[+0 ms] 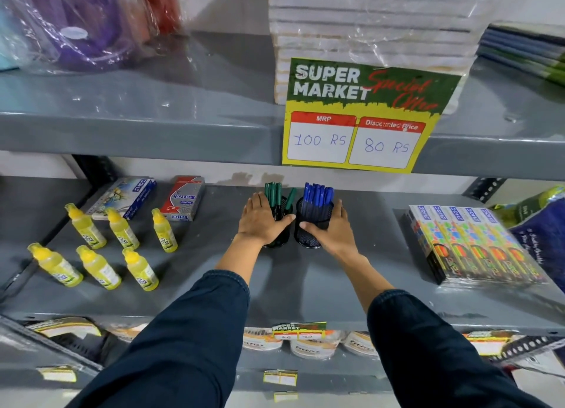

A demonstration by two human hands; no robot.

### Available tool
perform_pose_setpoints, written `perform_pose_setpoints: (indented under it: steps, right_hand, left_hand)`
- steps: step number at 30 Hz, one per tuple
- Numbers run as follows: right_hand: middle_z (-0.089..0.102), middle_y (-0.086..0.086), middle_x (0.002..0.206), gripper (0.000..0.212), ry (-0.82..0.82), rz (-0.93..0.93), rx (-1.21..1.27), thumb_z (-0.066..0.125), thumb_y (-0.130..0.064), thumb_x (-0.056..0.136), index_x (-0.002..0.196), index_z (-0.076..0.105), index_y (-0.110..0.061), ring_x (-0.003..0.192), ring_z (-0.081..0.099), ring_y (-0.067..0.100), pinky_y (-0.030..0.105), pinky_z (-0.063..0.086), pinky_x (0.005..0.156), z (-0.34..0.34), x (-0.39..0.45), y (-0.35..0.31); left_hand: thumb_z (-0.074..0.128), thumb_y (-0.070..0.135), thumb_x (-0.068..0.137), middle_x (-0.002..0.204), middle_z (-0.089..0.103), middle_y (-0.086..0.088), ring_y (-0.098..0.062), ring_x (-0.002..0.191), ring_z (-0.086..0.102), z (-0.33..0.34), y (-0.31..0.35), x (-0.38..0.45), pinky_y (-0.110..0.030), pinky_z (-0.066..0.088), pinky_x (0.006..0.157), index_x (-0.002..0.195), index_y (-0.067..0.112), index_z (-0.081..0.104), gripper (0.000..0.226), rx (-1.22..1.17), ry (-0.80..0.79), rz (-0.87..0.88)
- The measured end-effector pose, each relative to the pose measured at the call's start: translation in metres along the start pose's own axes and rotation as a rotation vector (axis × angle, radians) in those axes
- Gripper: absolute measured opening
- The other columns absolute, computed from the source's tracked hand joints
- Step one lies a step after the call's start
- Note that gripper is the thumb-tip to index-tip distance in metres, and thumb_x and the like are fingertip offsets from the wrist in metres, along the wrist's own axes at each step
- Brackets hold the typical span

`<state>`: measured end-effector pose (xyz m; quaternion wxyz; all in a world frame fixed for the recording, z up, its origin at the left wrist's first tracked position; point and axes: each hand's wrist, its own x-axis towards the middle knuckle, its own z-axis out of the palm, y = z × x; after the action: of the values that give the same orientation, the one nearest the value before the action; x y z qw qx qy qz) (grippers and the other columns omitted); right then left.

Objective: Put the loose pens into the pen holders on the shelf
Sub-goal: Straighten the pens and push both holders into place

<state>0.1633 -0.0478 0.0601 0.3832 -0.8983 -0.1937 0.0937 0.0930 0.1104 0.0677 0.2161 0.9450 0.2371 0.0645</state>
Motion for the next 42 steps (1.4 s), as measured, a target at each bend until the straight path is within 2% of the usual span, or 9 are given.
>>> perform_pose_setpoints:
  steps: [2, 4, 6, 8, 18, 22, 28, 33, 42]
  right_hand:
    - [0.028, 0.016, 0.153, 0.101, 0.008, 0.024, 0.061, 0.073, -0.045, 0.076, 0.148, 0.014, -0.004, 0.139, 0.032, 0.033, 0.043, 0.038, 0.109, 0.001, 0.001, 0.002]
    - [0.05, 0.017, 0.136, 0.087, 0.046, 0.032, 0.113, 0.075, -0.041, 0.074, 0.139, 0.031, -0.003, 0.125, 0.05, 0.034, 0.042, 0.049, 0.098, 0.004, 0.002, 0.005]
    - [0.059, 0.016, 0.121, 0.068, 0.079, 0.018, 0.138, 0.076, -0.035, 0.075, 0.126, 0.042, -0.005, 0.111, 0.058, 0.034, 0.039, 0.051, 0.089, 0.004, 0.001, 0.004]
    - [0.061, 0.015, 0.118, 0.063, 0.089, 0.006, 0.153, 0.076, -0.032, 0.075, 0.123, 0.044, -0.006, 0.108, 0.059, 0.033, 0.04, 0.052, 0.087, 0.003, -0.002, 0.004]
    - [0.062, 0.013, 0.119, 0.063, 0.079, -0.008, 0.143, 0.075, -0.032, 0.076, 0.125, 0.043, -0.009, 0.109, 0.06, 0.032, 0.041, 0.054, 0.09, 0.0, -0.041, 0.003]
    - [0.064, 0.014, 0.114, 0.062, 0.095, -0.026, 0.114, 0.076, -0.032, 0.076, 0.123, 0.045, -0.007, 0.104, 0.062, 0.031, 0.034, 0.052, 0.082, -0.002, -0.073, 0.003]
    - [0.061, 0.011, 0.125, 0.07, 0.084, -0.002, 0.154, 0.076, -0.034, 0.076, 0.132, 0.04, -0.01, 0.115, 0.058, 0.028, 0.04, 0.051, 0.097, -0.005, -0.116, 0.003]
    - [0.062, 0.01, 0.121, 0.064, 0.078, 0.0, 0.185, 0.075, -0.026, 0.079, 0.131, 0.041, -0.009, 0.111, 0.059, 0.026, 0.034, 0.048, 0.093, -0.007, -0.14, 0.001]
    - [0.063, 0.011, 0.12, 0.061, 0.073, -0.002, 0.19, 0.075, -0.025, 0.079, 0.128, 0.043, -0.009, 0.109, 0.06, 0.027, 0.033, 0.048, 0.091, -0.009, -0.16, 0.0]
  left_hand:
    - [0.046, 0.062, 0.082, 0.15, 0.016, -0.025, -0.035, 0.138, 0.012, 0.001, 0.001, -0.002, -0.044, 0.015, 0.114, 0.14, -0.004, 0.008, 0.096, 0.0, 0.007, -0.005]
    - [0.046, 0.061, 0.083, 0.15, 0.015, -0.024, -0.036, 0.138, 0.012, 0.0, 0.004, -0.005, -0.044, 0.015, 0.114, 0.14, -0.004, 0.008, 0.095, -0.003, 0.003, -0.024]
    - [0.046, 0.06, 0.084, 0.151, 0.012, -0.024, -0.035, 0.138, 0.01, -0.002, 0.007, -0.008, -0.043, 0.014, 0.115, 0.14, -0.005, 0.006, 0.094, 0.003, -0.005, -0.044]
    - [0.044, 0.061, 0.084, 0.152, 0.01, -0.023, -0.034, 0.139, 0.008, -0.002, 0.01, -0.014, -0.042, 0.014, 0.115, 0.14, -0.004, 0.004, 0.095, 0.014, -0.013, -0.065]
    - [0.036, 0.067, 0.083, 0.154, 0.004, -0.02, -0.03, 0.141, 0.003, -0.002, 0.009, -0.046, -0.039, 0.008, 0.116, 0.141, -0.001, -0.001, 0.097, 0.099, -0.046, -0.081]
    - [0.034, 0.069, 0.082, 0.153, 0.007, -0.022, -0.032, 0.14, 0.006, -0.002, 0.005, -0.071, -0.04, 0.008, 0.115, 0.141, -0.003, 0.002, 0.098, 0.139, -0.017, -0.049]
    - [0.031, 0.072, 0.08, 0.152, 0.009, -0.023, -0.033, 0.14, 0.006, -0.004, -0.002, -0.103, -0.042, 0.007, 0.116, 0.141, -0.003, 0.004, 0.101, 0.173, -0.007, -0.01]
    - [0.03, 0.073, 0.081, 0.153, 0.007, -0.022, -0.032, 0.14, 0.005, -0.005, -0.004, -0.122, -0.042, 0.006, 0.116, 0.141, -0.003, 0.003, 0.101, 0.169, -0.017, 0.004]
    - [0.029, 0.074, 0.08, 0.154, 0.004, -0.021, -0.03, 0.141, 0.001, -0.005, -0.002, -0.145, -0.041, 0.006, 0.116, 0.141, -0.003, -0.001, 0.103, 0.147, -0.047, -0.015]
